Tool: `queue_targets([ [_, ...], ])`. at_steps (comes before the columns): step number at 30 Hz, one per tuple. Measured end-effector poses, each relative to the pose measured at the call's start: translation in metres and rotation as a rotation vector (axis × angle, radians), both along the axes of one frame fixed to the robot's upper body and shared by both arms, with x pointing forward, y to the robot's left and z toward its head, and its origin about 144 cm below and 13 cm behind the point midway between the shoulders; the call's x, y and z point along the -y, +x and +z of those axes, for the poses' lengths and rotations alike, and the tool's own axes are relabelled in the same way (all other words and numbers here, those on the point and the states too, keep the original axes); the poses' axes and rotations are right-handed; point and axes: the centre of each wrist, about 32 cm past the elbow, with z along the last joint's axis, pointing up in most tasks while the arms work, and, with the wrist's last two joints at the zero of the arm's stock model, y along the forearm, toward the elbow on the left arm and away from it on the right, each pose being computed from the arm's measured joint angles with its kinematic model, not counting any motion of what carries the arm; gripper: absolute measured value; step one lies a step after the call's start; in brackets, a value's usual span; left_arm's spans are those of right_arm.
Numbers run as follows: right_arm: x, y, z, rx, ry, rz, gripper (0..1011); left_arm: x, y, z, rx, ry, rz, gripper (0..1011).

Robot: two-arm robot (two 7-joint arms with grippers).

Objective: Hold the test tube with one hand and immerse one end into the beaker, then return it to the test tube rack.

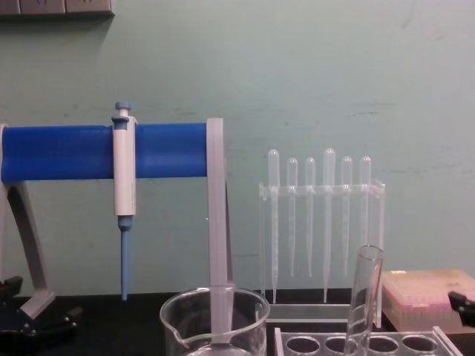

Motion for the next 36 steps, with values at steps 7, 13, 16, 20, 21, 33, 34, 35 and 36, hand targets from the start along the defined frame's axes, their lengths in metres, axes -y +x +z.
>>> queue_targets([
  [7,0.001,-0.014,0.026,0.042,-0.006,0.066,1003,0.0,0.0,0.0,0.0,0.0,0.0,1000],
  [13,0.012,-0.03,0.042,0.009,0.013,0.182,1003,0.0,0.0,0.0,0.0,0.0,0.0,1000],
  [16,0.021,-0.038,0.049,-0.038,0.017,0.299,1003,0.0,0.0,0.0,0.0,0.0,0.0,1000],
  [20,0.031,-0.042,0.05,-0.09,0.014,0.413,1002,0.0,0.0,0.0,0.0,0.0,0.0,1000],
  [21,0.033,-0.042,0.05,-0.1,0.013,0.434,1003,0.0,0.0,0.0,0.0,0.0,0.0,1000],
  [33,0.033,-0.031,0.048,-0.14,0.038,0.672,1002,0.0,0.0,0.0,0.0,0.0,0.0,1000],
  [34,0.032,-0.03,0.049,-0.139,0.04,0.682,1003,0.0,0.0,0.0,0.0,0.0,0.0,1000],
  [35,0.031,-0.028,0.049,-0.138,0.042,0.691,1003,0.0,0.0,0.0,0.0,0.0,0.0,1000],
  [36,0.03,-0.027,0.049,-0.137,0.044,0.699,1002,0.0,0.0,0.0,0.0,0.0,0.0,1000],
])
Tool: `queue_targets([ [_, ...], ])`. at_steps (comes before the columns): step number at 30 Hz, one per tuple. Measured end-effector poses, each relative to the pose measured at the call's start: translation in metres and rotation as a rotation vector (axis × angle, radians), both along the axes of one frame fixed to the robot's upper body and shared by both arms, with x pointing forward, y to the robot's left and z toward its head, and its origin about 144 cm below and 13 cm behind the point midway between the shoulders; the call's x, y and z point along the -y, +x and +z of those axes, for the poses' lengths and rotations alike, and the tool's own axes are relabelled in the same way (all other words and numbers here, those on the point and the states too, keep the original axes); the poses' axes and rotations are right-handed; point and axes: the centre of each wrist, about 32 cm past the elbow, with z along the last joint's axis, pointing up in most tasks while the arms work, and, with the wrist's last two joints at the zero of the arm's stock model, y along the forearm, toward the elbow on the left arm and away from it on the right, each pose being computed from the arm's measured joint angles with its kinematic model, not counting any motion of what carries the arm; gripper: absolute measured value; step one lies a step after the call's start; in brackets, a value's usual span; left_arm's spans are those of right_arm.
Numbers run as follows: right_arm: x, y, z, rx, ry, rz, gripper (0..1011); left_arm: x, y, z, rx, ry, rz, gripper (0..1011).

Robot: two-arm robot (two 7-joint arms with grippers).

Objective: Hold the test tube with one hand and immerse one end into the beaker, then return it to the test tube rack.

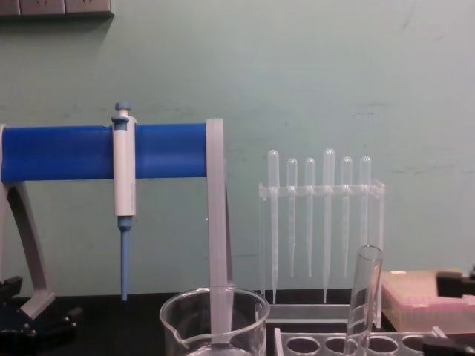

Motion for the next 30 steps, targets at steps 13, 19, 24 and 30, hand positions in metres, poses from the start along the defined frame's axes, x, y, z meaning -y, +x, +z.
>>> queue_targets([
  [13,-0.026,0.028,0.001,-0.023,0.047,0.061,1002,0.0,0.0,0.0,0.0,0.0,0.0,1000],
  [19,-0.038,0.039,-0.004,-0.041,0.049,0.065,1002,0.0,0.0,0.0,0.0,0.0,0.0,1000],
  [24,-0.039,0.039,-0.004,-0.044,0.047,0.064,1002,0.0,0.0,0.0,0.0,0.0,0.0,1000],
  [30,-0.038,0.039,-0.004,-0.041,0.048,0.064,954,0.0,0.0,0.0,0.0,0.0,0.0,1000],
])
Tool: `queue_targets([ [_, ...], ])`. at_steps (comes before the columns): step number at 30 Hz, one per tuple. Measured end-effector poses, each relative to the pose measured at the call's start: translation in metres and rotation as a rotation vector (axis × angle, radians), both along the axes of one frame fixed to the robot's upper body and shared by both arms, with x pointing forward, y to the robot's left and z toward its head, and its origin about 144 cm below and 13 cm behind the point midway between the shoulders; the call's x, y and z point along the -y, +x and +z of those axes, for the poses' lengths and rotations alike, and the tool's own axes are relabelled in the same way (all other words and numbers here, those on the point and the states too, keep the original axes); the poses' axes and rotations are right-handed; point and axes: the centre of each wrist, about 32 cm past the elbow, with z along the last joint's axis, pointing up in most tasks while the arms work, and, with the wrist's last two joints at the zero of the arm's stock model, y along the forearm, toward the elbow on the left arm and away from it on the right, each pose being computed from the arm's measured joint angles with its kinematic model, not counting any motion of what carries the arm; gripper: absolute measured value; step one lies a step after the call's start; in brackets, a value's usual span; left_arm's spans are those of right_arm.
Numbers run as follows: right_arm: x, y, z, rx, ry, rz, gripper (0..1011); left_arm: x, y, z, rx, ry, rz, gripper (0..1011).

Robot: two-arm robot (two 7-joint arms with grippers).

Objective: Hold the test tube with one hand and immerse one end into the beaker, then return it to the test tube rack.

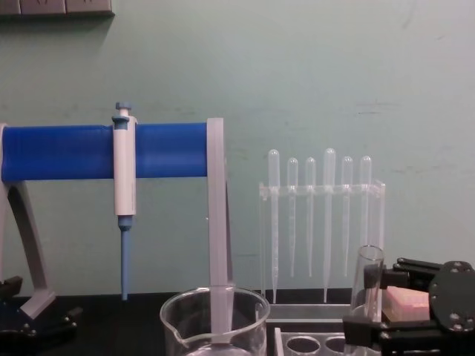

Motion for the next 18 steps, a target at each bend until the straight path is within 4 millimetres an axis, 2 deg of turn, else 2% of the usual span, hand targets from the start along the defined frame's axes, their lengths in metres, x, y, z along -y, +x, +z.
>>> queue_targets([
  [3,0.0004,-0.0003,0.0001,0.001,0.0,0.0,916,0.0,0.0,0.0,0.0,0.0,0.0,1000],
  [18,0.001,-0.0009,0.0007,0.003,0.001,0.0,448,0.0,0.0,0.0,0.0,0.0,0.0,1000],
])
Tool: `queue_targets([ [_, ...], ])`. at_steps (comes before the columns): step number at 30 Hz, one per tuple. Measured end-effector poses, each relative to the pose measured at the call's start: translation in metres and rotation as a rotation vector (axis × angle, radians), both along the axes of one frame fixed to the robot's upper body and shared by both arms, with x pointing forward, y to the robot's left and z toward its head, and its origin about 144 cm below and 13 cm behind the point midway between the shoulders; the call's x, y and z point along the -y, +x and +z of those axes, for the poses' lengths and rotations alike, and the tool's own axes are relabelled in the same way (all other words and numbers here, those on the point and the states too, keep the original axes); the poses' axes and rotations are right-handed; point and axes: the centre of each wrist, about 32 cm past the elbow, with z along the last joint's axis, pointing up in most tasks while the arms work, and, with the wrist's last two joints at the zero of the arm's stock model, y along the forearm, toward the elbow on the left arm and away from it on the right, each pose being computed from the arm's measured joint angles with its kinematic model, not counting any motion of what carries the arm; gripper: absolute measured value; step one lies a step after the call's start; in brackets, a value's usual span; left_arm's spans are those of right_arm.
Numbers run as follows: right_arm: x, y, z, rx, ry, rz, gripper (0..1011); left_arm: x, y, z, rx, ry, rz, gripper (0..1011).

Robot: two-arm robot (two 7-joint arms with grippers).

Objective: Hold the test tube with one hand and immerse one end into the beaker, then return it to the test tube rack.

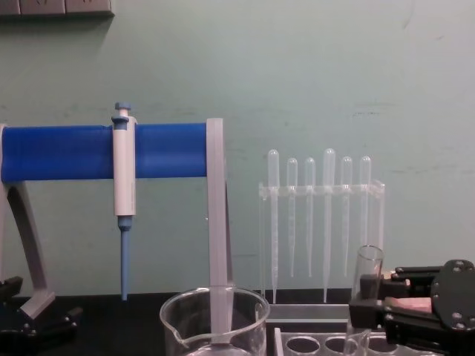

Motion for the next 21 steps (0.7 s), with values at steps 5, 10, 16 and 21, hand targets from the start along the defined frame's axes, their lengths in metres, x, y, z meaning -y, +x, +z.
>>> queue_targets([
  [5,0.0002,-0.0001,0.0001,0.001,0.0,-0.001,281,0.0,0.0,0.0,0.0,0.0,0.0,1000],
  [10,0.0003,-0.0001,0.0003,0.002,0.001,-0.002,235,0.0,0.0,0.0,0.0,0.0,0.0,1000],
  [16,0.0004,-0.0002,0.0002,0.002,0.001,-0.002,235,0.0,0.0,0.0,0.0,0.0,0.0,1000],
  [21,0.0015,0.0,0.0012,-0.004,0.009,-0.007,235,0.0,0.0,0.0,0.0,0.0,0.0,1000],
])
